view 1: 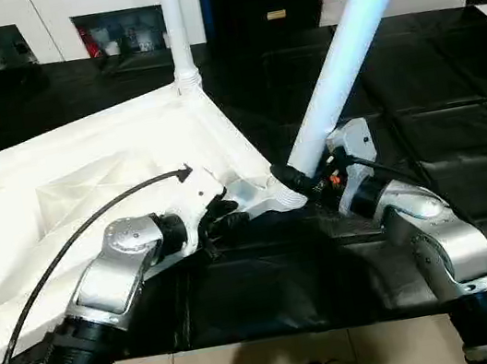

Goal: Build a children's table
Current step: Insert table leg to table base

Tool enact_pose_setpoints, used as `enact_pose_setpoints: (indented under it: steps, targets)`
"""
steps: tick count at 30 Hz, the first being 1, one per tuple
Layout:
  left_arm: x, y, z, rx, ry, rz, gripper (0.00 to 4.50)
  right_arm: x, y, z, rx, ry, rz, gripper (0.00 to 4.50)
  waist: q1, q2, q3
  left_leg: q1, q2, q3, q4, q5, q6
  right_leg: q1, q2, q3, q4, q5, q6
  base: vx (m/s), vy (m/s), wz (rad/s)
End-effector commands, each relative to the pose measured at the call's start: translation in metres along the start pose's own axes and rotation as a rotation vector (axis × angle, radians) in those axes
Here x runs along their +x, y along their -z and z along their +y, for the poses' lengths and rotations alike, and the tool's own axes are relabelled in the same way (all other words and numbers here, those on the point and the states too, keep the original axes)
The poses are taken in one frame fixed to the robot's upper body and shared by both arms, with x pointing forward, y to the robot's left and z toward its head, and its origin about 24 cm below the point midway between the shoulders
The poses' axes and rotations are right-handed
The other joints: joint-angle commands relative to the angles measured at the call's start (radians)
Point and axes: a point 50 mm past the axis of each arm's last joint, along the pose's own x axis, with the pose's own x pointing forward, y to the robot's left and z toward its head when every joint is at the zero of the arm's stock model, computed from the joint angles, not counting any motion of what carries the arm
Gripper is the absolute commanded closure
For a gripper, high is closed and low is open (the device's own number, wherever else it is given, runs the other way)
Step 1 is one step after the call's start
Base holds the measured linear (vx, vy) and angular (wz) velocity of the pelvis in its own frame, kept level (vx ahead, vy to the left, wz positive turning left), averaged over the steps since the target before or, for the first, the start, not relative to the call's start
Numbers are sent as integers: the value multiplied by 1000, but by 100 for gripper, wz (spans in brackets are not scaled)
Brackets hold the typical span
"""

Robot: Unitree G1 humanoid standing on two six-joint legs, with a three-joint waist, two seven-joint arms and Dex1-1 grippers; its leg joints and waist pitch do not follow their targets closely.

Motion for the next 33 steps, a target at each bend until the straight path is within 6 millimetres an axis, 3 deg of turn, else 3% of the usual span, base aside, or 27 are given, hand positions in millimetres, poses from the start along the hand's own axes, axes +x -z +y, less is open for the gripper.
enact_pose_setpoints:
  steps: [1,9,15,20,21,22,24,25,27,33]
  targets:
    - [-1,8,1,9,9,61,385,0,-4,0,-16,-12,-3,259,3,1,-81,-9,30,0,-62,-21,65,85,-66,51,-65,-144,-208,0,0,0]
    - [-1,10,3,42,29,91,444,4,-11,2,-35,-26,-1,259,0,3,-80,-9,28,1,-62,-25,60,85,-65,51,-67,-156,-205,0,0,0]
    - [2,9,2,65,68,67,450,12,-18,1,-71,-37,1,259,0,-1,-81,-9,26,2,-63,-29,55,85,-65,52,-68,-173,-198,0,0,0]
    - [-6,9,-5,173,182,49,450,15,-4,-3,-115,-86,153,259,1,1,-84,-9,27,2,-62,-11,59,86,-64,54,-62,-138,-206,0,0,0]
    - [-7,9,-6,180,189,43,450,14,-1,-3,-99,-102,180,259,-1,-7,-84,-9,28,4,-62,-9,63,85,-63,54,-63,-129,-209,0,0,0]
    - [-8,8,-6,183,194,33,450,13,3,-2,-82,-119,204,259,1,-3,-84,-10,30,2,-62,-5,67,87,-65,54,-57,-113,-213,0,0,0]
    - [-9,7,-6,189,203,17,450,12,6,-1,-71,-136,228,259,1,-2,-83,-7,31,4,-62,-14,68,85,-66,53,-60,-124,-217,0,0,0]
    - [-12,5,-8,196,237,-3,450,11,12,2,-59,-151,261,259,2,-8,-82,-8,31,4,-63,-16,66,86,-67,54,-60,-136,-213,0,0,0]
    - [-13,5,-9,200,247,-7,450,11,14,2,-52,-154,271,259,1,-4,-81,-6,32,3,-65,-26,60,82,-67,54,-63,-156,-208,0,0,0]
    - [-18,5,-13,228,334,-16,450,12,20,9,1,-226,313,259,1,-7,-80,-2,36,2,-69,-66,41,79,-69,54,-67,-199,-200,0,0,0]
